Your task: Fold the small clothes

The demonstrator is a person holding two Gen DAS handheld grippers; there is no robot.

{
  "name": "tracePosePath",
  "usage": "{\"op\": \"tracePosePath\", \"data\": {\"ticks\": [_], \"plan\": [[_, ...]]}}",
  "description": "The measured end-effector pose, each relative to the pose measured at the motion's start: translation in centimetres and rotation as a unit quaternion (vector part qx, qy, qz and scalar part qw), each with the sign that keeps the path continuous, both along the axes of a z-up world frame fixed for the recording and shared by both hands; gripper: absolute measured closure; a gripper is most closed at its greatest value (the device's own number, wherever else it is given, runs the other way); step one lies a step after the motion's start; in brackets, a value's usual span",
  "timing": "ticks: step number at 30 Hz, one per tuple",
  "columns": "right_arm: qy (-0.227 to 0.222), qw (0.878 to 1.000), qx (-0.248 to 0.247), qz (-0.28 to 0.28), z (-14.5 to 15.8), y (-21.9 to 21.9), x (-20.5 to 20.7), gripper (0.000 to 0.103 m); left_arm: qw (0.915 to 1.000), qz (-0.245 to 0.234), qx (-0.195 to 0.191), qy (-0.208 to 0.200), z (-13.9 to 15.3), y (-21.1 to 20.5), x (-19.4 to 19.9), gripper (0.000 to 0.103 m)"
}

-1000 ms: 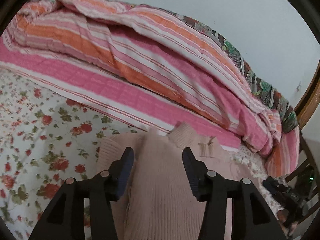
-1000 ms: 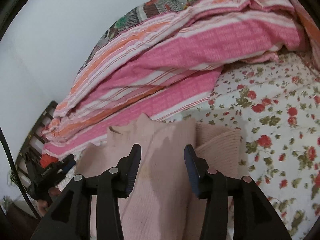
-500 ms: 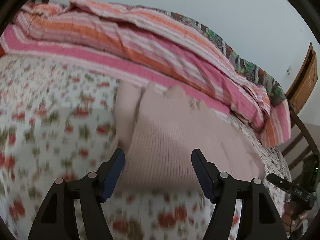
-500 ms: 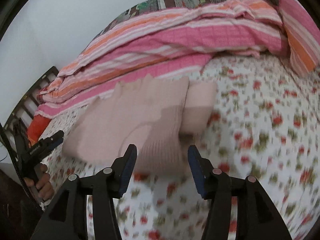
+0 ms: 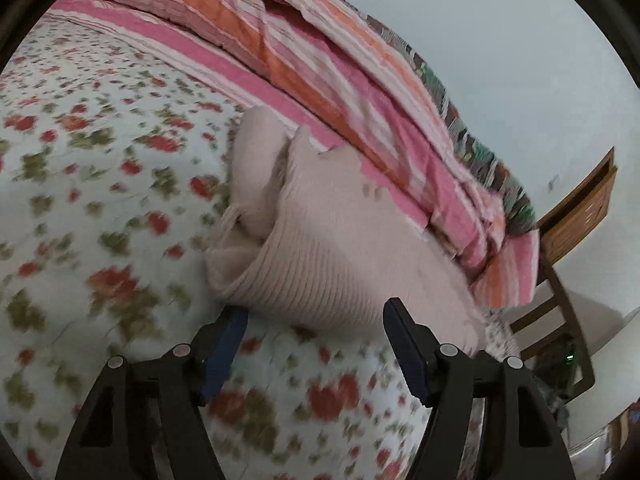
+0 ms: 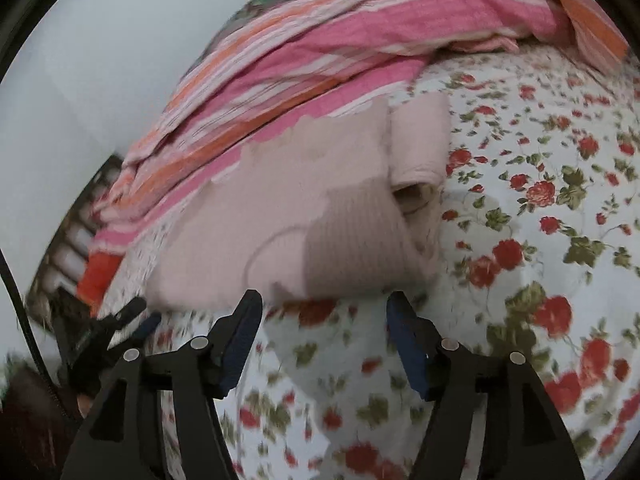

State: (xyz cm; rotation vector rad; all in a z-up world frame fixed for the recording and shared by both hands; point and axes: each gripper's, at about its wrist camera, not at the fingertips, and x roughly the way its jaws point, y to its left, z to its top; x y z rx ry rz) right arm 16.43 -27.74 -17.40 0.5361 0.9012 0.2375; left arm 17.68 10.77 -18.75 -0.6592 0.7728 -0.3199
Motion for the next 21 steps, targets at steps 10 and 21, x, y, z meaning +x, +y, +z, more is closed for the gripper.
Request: {"op": "tracePosePath", "data": {"ticks": [10,21], "plan": [[-0.002,0.998,0.015,-0.058,-1.5,-0.5,3.6,0.08,0.9989,0.044,0.014,0.008,-0.2,-0.1,2.4,0.069],[-0.022,0.999,0.011,-0.037,-0.9,-1.0,1.7,0.094,0.998,0.039,0.046,-0.018,0.7,-0.2,0.2,0.093]]}}
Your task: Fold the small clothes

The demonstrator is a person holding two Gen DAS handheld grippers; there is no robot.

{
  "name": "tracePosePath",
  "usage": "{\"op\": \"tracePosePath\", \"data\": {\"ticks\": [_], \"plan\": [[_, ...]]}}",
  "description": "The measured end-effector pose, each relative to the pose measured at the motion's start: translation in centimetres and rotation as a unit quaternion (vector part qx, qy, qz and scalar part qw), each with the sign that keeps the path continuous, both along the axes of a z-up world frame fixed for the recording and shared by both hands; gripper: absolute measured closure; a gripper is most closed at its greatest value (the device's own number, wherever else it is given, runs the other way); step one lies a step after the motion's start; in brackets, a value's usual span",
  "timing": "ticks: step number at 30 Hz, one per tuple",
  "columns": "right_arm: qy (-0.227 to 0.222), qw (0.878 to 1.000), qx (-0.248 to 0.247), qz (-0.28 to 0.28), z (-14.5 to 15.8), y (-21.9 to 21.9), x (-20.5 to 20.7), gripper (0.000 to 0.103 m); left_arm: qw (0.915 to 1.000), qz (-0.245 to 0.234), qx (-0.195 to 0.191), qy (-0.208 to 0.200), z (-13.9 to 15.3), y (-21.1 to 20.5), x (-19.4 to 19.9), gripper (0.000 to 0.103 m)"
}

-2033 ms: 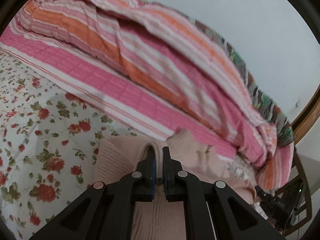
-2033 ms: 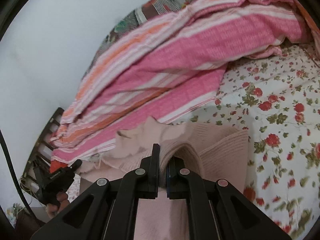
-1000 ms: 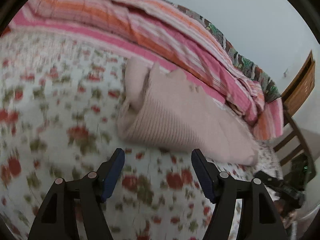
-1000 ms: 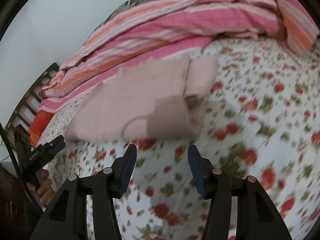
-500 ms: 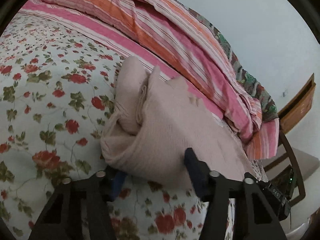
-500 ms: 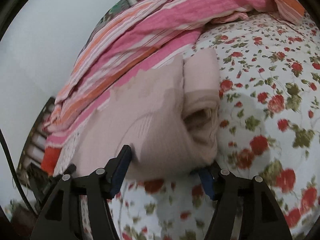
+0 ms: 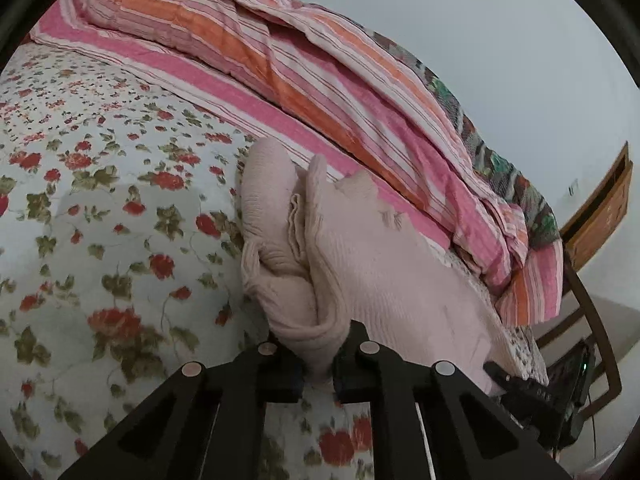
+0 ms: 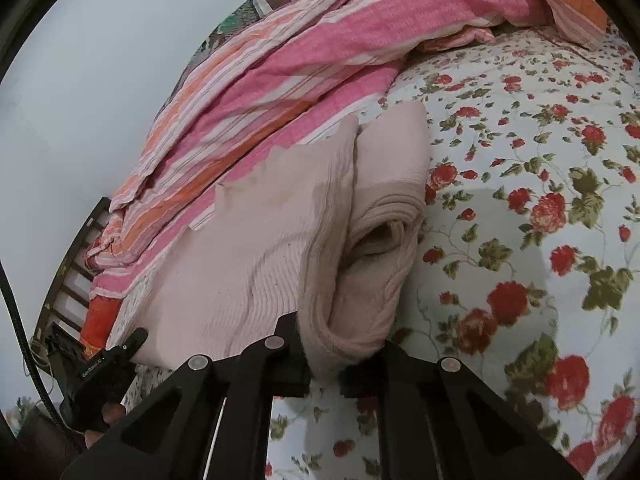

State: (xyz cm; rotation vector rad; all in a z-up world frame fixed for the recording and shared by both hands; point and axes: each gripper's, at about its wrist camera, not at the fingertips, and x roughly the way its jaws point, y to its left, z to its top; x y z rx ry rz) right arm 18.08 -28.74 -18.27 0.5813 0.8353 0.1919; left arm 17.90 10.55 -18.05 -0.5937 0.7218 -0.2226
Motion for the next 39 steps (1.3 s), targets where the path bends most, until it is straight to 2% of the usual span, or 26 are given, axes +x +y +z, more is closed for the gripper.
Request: {"op": "tracePosePath", "data": {"ticks": [4,7,12,16,17,21,24,29,31,33,35,37,39], "plan": [[0.0,1.0,-0.005,0.01,1.2,-0.3,-1.4,0.095,0.9998,-0.013,-0.016,0.002,0.6,0.5,-2.1,0.093],[0.005,1.0,-0.004,0.025,2.1,-0.7,-3.2,0.095,0.9997,-0.022,0.007,0.009,1.6,0.1,-4.1,0.093],[0.003,0.997,-0.065,0.052,2.7,-0.5,-7.5,0.095,0.9979,-0.055,0.025,0.023,2.0,-0.6,-8.4,0.093],[0.007,0.994,-0.088,0.062,2.2,-0.7,-10.4,0.094,0.9962,-0.073,0.033,0.035,1.6,-1.1,-10.4,0.091],[0.013,0.993,-0.099,0.065,2.0,-0.6,-10.7,0.091,0.9954,-0.073,0.048,0.04,1.5,-1.2,-10.4,0.086],[0.002,0.983,-0.167,0.07,3.0,-0.5,-11.8,0.062,0.9909,-0.041,0.122,0.037,2.2,-0.6,-10.6,0.056],[-0.032,0.978,-0.202,0.045,4.7,-1.4,-12.3,0.055,0.9906,-0.028,0.133,0.011,3.3,0.4,-10.4,0.047],[-0.045,0.984,-0.173,0.025,6.3,-2.3,-8.8,0.055,0.9913,-0.036,0.127,0.001,5.2,-0.2,-5.8,0.047],[-0.045,0.985,-0.165,0.024,6.7,-2.0,-6.1,0.055,0.9903,-0.041,0.132,-0.01,5.9,-1.2,-3.9,0.047],[-0.042,0.983,-0.177,0.021,6.5,-1.2,-3.0,0.055,0.9895,-0.042,0.138,-0.016,6.4,-2.1,-1.7,0.047],[-0.021,0.983,-0.184,0.009,6.0,-0.7,-0.4,0.056,0.9894,-0.039,0.14,-0.007,6.4,-2.8,0.6,0.048],[-0.001,0.986,-0.169,0.008,5.0,-0.6,1.7,0.056,0.987,-0.036,0.156,0.014,5.8,-3.8,2.6,0.049],[0.018,0.986,-0.163,0.014,3.8,-0.2,3.0,0.055,0.9835,-0.032,0.176,0.029,4.7,-4.4,3.9,0.055]]}}
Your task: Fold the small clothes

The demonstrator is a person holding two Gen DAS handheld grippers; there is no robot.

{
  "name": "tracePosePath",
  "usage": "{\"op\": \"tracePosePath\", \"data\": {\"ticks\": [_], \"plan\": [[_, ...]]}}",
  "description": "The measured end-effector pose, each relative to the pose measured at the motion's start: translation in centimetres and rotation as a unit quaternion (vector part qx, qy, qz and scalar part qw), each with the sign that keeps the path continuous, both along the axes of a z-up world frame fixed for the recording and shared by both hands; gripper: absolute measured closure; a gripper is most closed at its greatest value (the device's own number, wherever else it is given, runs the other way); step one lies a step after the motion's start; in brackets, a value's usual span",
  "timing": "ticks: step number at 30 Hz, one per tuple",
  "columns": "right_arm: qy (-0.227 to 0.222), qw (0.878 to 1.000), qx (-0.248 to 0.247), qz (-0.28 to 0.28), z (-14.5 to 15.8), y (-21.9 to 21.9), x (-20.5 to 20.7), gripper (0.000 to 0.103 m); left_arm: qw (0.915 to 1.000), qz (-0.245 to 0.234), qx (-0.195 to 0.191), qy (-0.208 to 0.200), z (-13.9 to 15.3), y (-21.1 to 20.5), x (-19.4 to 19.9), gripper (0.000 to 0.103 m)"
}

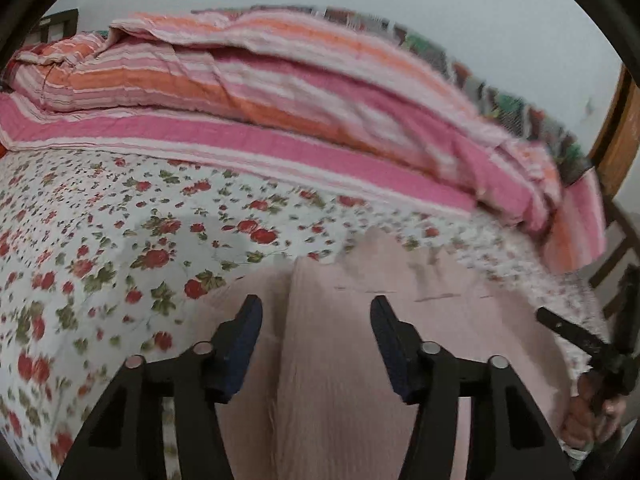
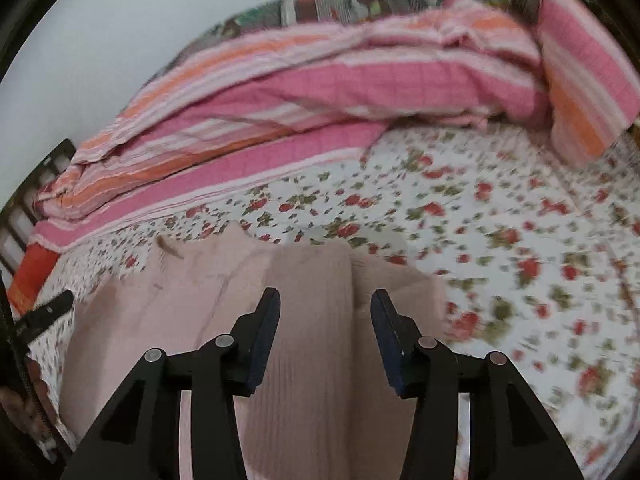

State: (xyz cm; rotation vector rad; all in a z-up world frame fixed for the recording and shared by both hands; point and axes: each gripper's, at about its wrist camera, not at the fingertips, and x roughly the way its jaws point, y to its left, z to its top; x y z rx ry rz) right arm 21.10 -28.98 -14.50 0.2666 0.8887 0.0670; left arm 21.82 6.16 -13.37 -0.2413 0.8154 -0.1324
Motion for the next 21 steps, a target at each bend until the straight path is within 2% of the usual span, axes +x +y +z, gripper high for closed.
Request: {"op": "tracePosePath", "data": {"ticks": [2,4,5,7,10,12,14,17,20,21], "plan": [[0.012,1.0,-0.017,0.003,-1.4,0.6,0.5,0.056,0.9998,0.006,0.013,0.01,-1.4,-0.2,0.6,0.06],[0.011,0.999,-0.039,0.005,-2.4,1.1,0.6,0.062,0.9998,0.008,0.016,0.008,-2.8,0.0,0.7,0.078],[0.006,0.999,-0.047,0.005,-2.5,1.3,0.6,0.07,0.9998,0.007,0.012,0.011,-3.2,0.2,0.8,0.092],[-0.006,0.999,-0.05,0.014,-2.1,1.6,0.6,0.097,1.0,0.002,-0.008,0.004,-3.1,0.6,0.7,0.096],[-0.054,0.998,-0.037,0.015,-0.8,1.5,-0.1,0.097,0.9986,0.006,-0.036,-0.037,-1.9,1.7,-0.2,0.096],[-0.081,0.997,-0.015,0.011,-0.1,0.9,-0.4,0.097,0.9977,0.007,-0.046,-0.05,-1.6,2.3,-0.4,0.096],[-0.069,0.998,-0.011,0.005,-0.3,0.7,0.2,0.097,0.9986,0.011,-0.038,-0.036,-2.1,2.3,0.0,0.096],[-0.009,0.999,-0.036,-0.015,-2.7,0.8,1.7,0.097,0.9996,0.012,-0.026,-0.009,-3.2,1.9,0.8,0.096],[-0.024,0.998,-0.054,-0.022,-2.1,1.0,1.3,0.093,0.9996,0.0,-0.027,-0.01,-3.2,1.7,0.7,0.095],[-0.032,0.997,-0.064,-0.024,-1.8,1.1,1.0,0.088,0.9995,-0.002,-0.029,-0.012,-3.1,1.8,0.6,0.094]]}}
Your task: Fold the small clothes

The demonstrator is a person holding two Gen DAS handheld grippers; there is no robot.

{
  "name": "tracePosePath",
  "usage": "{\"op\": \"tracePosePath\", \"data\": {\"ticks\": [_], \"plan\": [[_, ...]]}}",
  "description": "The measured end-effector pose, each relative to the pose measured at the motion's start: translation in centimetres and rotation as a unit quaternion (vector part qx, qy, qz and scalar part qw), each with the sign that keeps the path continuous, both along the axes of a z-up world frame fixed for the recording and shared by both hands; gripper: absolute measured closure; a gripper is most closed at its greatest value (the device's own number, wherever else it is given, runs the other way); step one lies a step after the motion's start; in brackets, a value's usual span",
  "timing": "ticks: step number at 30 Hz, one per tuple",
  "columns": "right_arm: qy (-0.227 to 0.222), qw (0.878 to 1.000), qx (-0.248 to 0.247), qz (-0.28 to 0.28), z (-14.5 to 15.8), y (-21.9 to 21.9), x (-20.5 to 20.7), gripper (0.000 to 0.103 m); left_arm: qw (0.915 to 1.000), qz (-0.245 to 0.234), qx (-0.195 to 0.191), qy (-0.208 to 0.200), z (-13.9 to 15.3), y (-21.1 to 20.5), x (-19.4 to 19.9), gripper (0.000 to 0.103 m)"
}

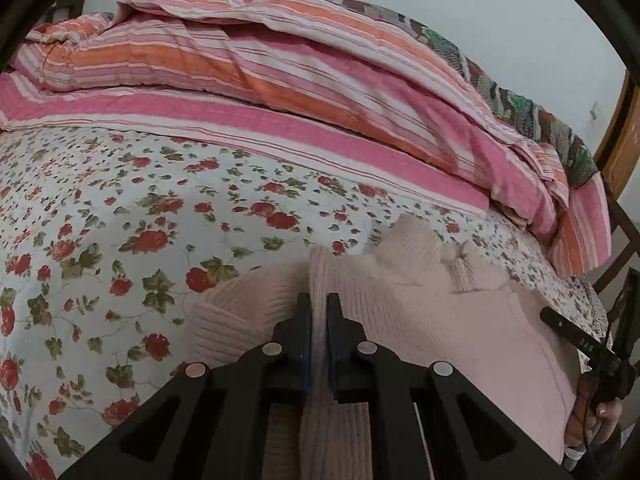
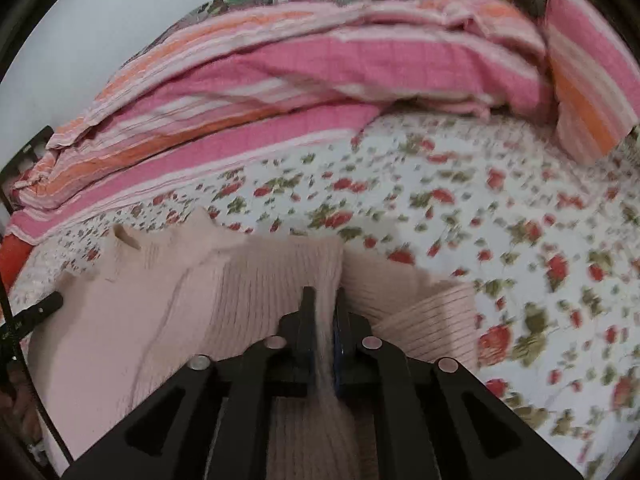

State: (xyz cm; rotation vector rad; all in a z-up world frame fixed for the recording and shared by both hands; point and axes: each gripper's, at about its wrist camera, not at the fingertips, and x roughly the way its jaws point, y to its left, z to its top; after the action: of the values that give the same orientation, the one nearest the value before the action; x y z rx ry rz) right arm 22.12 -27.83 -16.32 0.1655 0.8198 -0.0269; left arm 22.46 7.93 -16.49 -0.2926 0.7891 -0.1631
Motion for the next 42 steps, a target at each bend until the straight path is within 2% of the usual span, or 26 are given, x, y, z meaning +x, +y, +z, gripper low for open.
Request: {"op": "tracePosePath", "data": {"ticks": [4,7,9,11,13,16,18,20,25,30,36,42], "plan": [[-0.014,1.0,-0.024,0.006,1.3,0.8,-0.8,0.06,0.9999,0.0,0.009,-0.012,0.4,0.0,-0.4,0.087],[-0.022,0.999,-0.035,0.024,2.9,2.5,-1.5,0.056,0.9995,0.003,0.027,-0.016,0.7,-0.3,-0.6,0.078],[-0.021,0.998,-0.018,0.053,3.7,4.3,-1.9,0.049,0.999,0.002,0.039,-0.02,1.0,-0.7,-0.6,0.067],[-0.016,0.997,-0.005,0.073,3.9,5.7,-2.0,0.048,0.9984,0.0,0.052,-0.024,1.1,-1.0,-0.6,0.061],[-0.003,0.996,0.003,0.089,3.6,7.6,-1.8,0.046,0.9976,-0.002,0.063,-0.027,1.2,-1.3,-0.6,0.06],[0.013,0.995,-0.01,0.096,2.6,10.0,-1.5,0.046,0.9968,-0.004,0.075,-0.029,1.3,-1.6,-0.8,0.057],[0.026,0.994,-0.018,0.106,1.8,11.2,-1.4,0.046,0.9964,-0.008,0.078,-0.033,1.4,-1.6,-0.9,0.046],[0.034,0.993,-0.029,0.112,1.0,12.1,-1.3,0.046,0.9958,-0.009,0.081,-0.041,1.7,-1.7,-1.1,0.041],[0.046,0.991,-0.07,0.103,-0.2,13.3,-0.5,0.046,0.9942,0.0,0.094,-0.051,2.1,-1.4,-1.4,0.04],[0.073,0.99,-0.081,0.092,-0.5,13.9,1.1,0.046,0.9956,0.01,0.073,-0.059,2.4,-0.3,-1.4,0.04],[0.086,0.991,-0.065,0.084,-1.3,13.8,3.2,0.044,0.996,0.012,0.058,-0.066,2.5,0.3,-1.5,0.04],[0.074,0.992,-0.066,0.084,-1.2,13.9,3.0,0.043,0.9957,0.027,0.06,-0.065,2.4,0.5,-1.3,0.04]]}}
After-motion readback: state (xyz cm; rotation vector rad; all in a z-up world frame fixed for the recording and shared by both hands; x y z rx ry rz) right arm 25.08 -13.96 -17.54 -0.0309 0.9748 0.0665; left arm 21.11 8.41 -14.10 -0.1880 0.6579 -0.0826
